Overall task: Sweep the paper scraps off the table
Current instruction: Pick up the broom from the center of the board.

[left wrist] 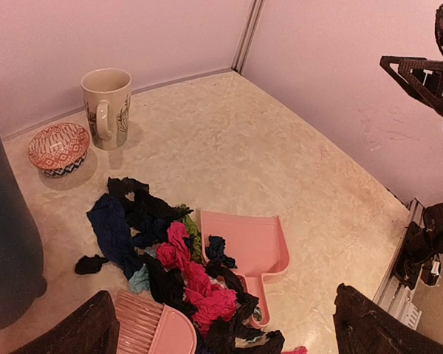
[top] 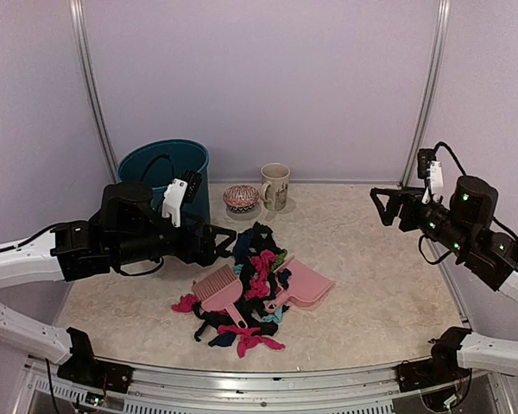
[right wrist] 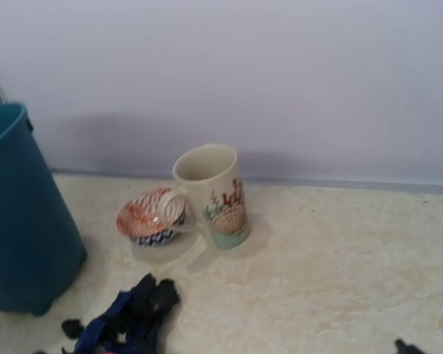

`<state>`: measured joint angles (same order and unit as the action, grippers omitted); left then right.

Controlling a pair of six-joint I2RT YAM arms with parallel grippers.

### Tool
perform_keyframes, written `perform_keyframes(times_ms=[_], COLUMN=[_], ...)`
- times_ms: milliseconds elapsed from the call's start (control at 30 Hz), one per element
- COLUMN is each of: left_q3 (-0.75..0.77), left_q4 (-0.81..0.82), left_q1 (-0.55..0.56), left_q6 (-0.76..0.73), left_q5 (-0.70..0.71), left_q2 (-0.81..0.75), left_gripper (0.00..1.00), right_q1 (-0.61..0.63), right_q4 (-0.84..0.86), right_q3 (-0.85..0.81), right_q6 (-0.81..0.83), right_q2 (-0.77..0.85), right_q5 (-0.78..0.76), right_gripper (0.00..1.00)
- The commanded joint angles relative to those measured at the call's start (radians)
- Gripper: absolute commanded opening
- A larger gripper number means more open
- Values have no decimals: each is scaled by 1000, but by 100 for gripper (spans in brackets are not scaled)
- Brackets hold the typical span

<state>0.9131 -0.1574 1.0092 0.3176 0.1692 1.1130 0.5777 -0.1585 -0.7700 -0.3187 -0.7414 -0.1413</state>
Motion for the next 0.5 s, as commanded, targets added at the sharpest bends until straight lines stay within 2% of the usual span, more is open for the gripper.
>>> perform_keyframes(times_ms=[0, 300, 467], left_q3=[23, -57, -76], left_q4=[7, 61, 77], left_q1=[-2, 6, 20], left_q6=[17, 46, 75], left_q5=[-54, -53, -44], left_q2=[5, -36, -38], left_gripper=[99, 99, 99], right_q1=[-4, -4, 6], right_q4=[3, -21, -67], right_q3=[36, 85, 111], right_q6=[-11, 43, -9], right_q2=[42, -7, -57], right_q5=[-46, 202, 189], right_gripper=[100, 100, 100])
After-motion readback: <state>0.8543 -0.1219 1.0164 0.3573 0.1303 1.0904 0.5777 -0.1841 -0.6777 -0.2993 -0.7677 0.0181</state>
